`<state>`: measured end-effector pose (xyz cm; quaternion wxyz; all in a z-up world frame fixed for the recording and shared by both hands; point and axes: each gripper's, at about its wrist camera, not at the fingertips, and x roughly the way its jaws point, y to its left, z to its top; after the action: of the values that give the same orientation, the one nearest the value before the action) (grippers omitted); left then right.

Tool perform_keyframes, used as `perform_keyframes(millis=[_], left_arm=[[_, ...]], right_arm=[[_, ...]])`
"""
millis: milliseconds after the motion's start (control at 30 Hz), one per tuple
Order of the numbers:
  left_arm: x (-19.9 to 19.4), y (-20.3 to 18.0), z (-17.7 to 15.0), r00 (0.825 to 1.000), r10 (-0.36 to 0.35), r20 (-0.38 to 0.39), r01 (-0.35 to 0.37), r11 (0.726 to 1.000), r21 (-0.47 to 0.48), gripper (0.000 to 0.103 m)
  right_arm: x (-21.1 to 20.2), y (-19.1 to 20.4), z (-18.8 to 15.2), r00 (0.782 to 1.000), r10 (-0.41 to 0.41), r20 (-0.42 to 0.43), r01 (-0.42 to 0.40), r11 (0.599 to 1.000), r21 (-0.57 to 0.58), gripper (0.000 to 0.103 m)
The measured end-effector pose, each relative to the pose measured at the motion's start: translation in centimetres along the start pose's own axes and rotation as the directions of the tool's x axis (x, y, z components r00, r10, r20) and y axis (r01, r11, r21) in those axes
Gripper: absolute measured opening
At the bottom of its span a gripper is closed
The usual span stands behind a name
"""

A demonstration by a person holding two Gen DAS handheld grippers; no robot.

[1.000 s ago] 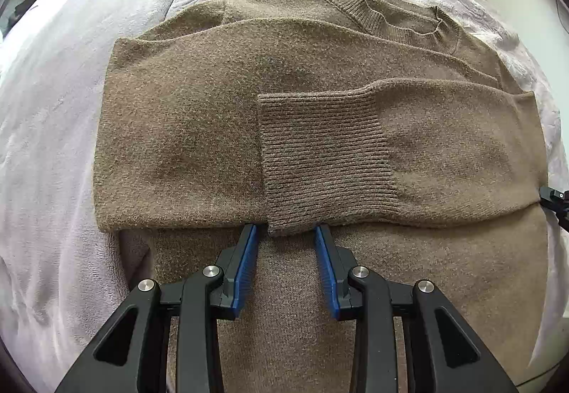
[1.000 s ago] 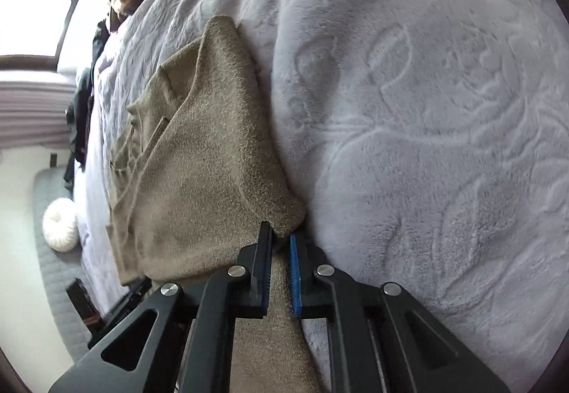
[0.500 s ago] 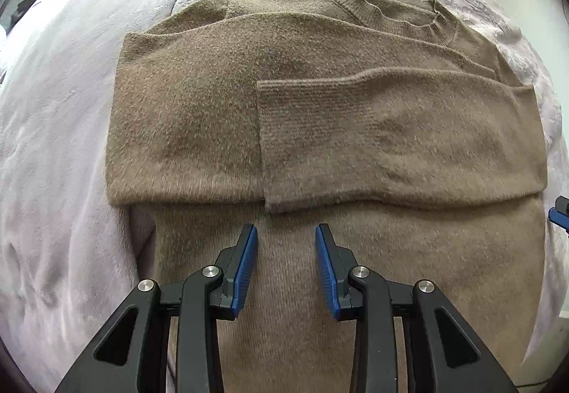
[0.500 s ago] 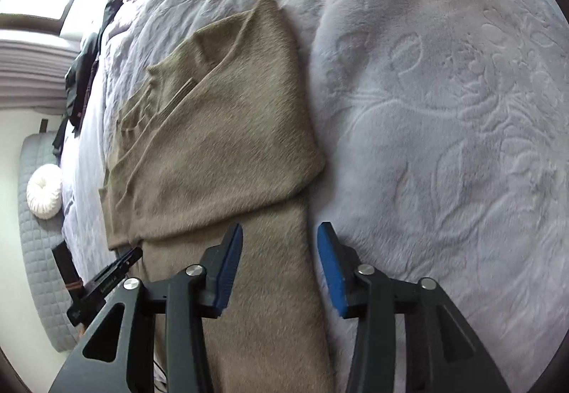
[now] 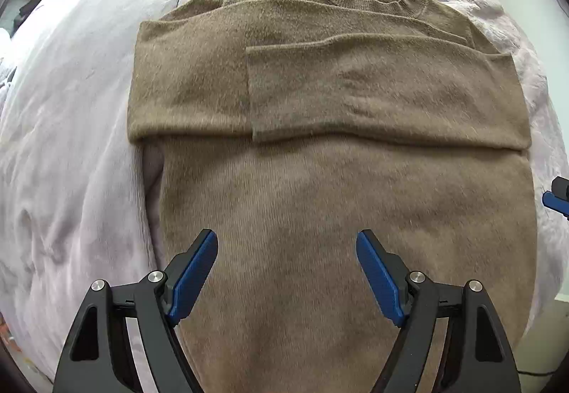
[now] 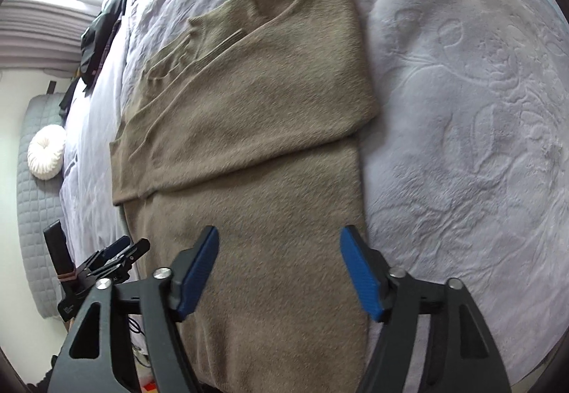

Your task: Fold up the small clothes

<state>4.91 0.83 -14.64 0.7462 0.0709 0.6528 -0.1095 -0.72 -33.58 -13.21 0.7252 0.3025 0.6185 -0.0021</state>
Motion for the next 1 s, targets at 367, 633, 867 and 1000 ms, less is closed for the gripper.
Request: perform_keyframes(millis=[367,633,867,1000], left_arm=[[-1.4,0.9,-2.8,1.000,0.026,-0.009,-0.026,1.000,0.004,0.103],[-1.5,1.9,-5.9,0.999,0.013,-0.046,-0.013,1.000,-0.009,0.103],[-1.0,2.7,-10.0,0.995,0.031,-0.093,-0.030,0.999,0.017,0.103],[-0.7,3.2,-12.7,0.991,-0.001,-0.137,0.005,1.000,0.030,0.103]], right_arm=[[0.4,1.7,-2.5,0.999,-0.005,-0.044,0.003,0.999,-0.043,0.083],[0.6,1.9,-4.8,0.996,-0.011,-0.093,0.003,0.996,-0.090,0.085],[0.9,0.6,-7.1,0.987,-0.011,-0.163,-0.005,0.996,-0.092,0.085],[1.1,-0.3,-8.8,0.976,0.004,-0.216,-0.024,0.995,-0.093,0.085]])
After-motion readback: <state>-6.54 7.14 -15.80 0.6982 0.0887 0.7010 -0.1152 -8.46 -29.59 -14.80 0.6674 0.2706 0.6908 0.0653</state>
